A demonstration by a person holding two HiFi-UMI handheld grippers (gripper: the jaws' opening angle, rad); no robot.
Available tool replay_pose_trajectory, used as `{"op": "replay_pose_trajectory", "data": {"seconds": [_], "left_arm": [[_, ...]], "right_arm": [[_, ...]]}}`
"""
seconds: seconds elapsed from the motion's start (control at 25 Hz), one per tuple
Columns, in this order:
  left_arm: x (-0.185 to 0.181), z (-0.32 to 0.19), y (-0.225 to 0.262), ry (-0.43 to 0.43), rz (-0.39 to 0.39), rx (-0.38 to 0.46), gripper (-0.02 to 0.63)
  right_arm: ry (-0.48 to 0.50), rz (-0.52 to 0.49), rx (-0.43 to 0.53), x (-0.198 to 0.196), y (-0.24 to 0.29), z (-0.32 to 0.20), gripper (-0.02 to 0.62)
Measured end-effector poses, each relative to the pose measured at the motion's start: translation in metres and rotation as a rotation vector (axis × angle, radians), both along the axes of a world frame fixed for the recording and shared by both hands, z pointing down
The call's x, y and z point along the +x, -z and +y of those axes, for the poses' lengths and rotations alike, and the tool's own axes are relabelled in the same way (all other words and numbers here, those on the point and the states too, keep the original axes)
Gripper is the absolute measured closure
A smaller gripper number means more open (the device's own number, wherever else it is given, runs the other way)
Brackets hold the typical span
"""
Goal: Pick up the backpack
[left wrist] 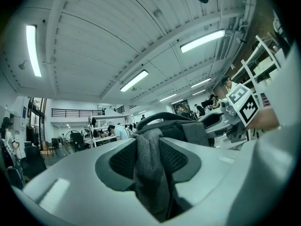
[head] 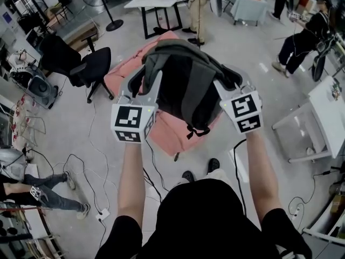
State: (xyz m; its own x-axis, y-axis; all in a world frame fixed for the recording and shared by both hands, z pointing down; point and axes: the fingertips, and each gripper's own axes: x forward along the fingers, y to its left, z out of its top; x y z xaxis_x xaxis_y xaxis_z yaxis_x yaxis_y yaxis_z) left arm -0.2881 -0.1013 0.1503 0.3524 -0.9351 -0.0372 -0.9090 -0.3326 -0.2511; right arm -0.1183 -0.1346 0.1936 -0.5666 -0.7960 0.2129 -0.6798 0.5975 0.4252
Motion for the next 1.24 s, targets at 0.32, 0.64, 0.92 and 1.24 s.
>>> {"op": "replay_pose_trajectory", "data": {"seconds": [0.32,0.64,0.92,1.24], "left_arm": [[-0.003,-0.001,0.003,-0.007,0.002,0.003,0.465],[-0.007,-0.001,-0.002,-0.006,0.016,0.000,0.465],[-0.011,-0.001,-0.003,-0.007,0.016,-0.008,0.463],[-0.013,-0.005,-0.004,-0.005,0.031,-0.016,0.462]], "right_arm": [[-0.007,0.007,0.011,-0.003,0.004,-0.001,0.454],[-0.005,0.019,0.019,-0.006,0.002,0.000,0.454],[-0.005,0.032,0.022,-0.009,0.002,0.001,0.454],[-0.011,0.036,0.011,-0.010,0.001,0.002,0.454]]}}
